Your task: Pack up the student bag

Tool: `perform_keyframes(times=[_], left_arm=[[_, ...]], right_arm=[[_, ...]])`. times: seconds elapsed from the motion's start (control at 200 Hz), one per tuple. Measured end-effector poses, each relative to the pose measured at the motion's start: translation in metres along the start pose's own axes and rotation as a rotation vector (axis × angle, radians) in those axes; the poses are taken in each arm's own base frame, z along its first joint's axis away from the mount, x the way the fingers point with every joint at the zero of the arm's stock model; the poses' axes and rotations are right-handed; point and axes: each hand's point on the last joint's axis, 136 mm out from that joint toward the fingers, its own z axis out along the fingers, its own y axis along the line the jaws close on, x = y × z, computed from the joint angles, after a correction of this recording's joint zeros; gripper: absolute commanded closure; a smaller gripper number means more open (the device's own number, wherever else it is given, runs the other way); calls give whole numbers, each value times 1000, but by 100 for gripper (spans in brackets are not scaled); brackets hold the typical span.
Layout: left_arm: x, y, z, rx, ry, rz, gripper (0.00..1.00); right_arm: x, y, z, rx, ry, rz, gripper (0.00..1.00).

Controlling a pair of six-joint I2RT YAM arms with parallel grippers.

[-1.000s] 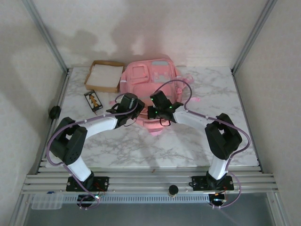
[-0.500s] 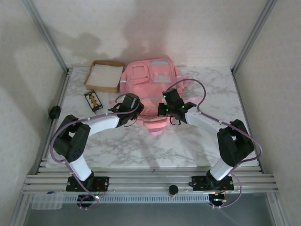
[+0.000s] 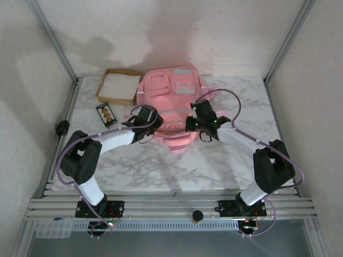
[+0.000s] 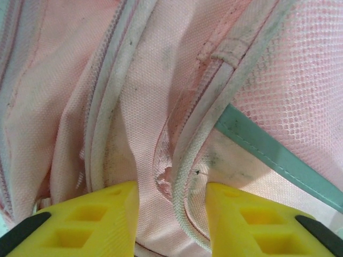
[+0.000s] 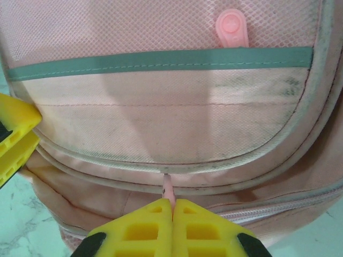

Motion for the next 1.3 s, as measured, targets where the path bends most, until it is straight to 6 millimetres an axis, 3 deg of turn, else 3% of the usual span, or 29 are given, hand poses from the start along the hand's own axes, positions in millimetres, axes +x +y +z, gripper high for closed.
perform_keyframes(times=[0.265,0.546,0.861,1.107,1.302], left_arm=[[19,-24,-19,97,31,-118,47],[36,-27,-3,94,52,-244,47],[33,-33,9,83,-29,-364,70],[28,-35,12,81,-84,-407,100],[24,-34,6,87,-98,-398,100]], right_arm=[[10,0,4,-24,17,-13,100],[9,3,6,-52,9,-20,100],[12,2,7,-53,8,-27,100],[13,0,8,-48,6,-33,100],[11,-6,9,-63,-1,-51,100]])
